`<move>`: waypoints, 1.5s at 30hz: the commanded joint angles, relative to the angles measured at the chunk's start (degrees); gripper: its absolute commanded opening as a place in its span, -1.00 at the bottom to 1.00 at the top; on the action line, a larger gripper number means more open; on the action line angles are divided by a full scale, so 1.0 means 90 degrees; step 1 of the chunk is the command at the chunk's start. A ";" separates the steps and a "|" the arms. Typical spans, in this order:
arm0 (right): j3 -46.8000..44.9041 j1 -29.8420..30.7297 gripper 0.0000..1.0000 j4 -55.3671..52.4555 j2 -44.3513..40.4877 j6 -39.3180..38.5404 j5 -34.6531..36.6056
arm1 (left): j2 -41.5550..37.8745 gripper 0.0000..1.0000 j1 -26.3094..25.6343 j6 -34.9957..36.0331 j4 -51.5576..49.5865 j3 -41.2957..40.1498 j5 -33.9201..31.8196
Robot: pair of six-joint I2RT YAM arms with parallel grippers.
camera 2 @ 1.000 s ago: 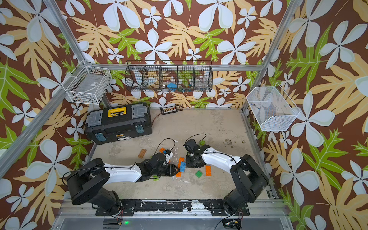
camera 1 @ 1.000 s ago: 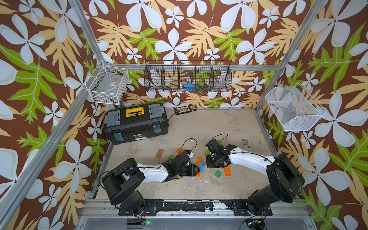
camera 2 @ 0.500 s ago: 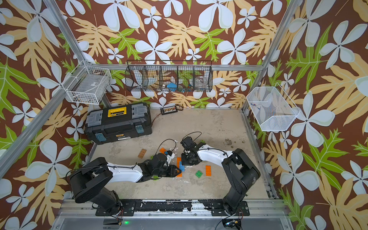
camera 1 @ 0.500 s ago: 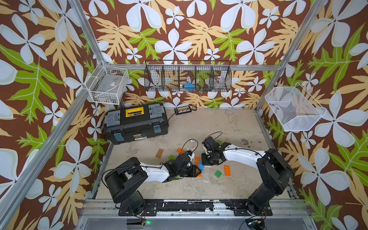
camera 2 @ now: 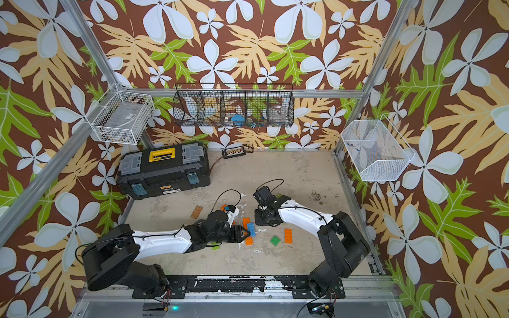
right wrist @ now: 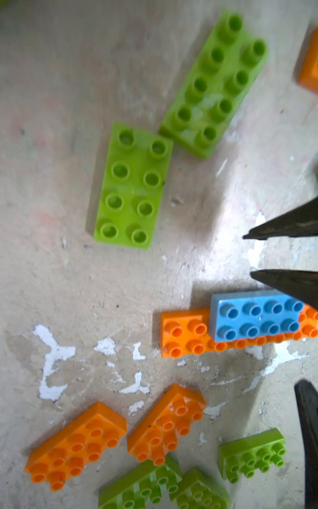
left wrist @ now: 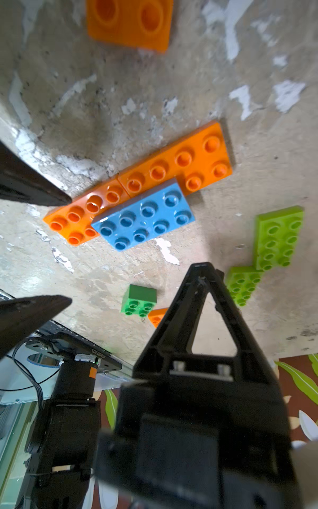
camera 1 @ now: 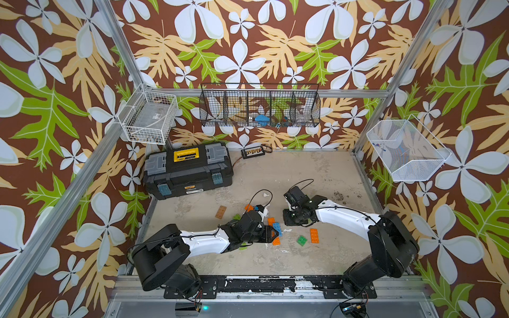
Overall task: Assemble a small pinwheel with lego
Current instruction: Assemble the lego brick with the lego brick, then pick up the lego brick from the center of the board.
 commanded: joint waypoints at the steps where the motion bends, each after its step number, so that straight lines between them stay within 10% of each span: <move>1: -0.0149 -0.0250 -0.48 -0.0493 -0.0255 0.0050 0.0513 | -0.0329 0.22 -0.0011 0.0415 -0.0802 0.0134 -0.0668; 15: -0.0690 -0.1020 -0.45 -0.1204 -0.1301 0.0381 0.0487 | -0.0295 0.27 -0.0009 0.1056 -0.1348 0.0753 -0.1191; 45: 0.0924 -0.1090 -0.61 -0.0947 0.1104 0.1104 -0.0222 | -0.0046 0.30 0.0556 0.1316 -0.1342 0.1029 -0.1010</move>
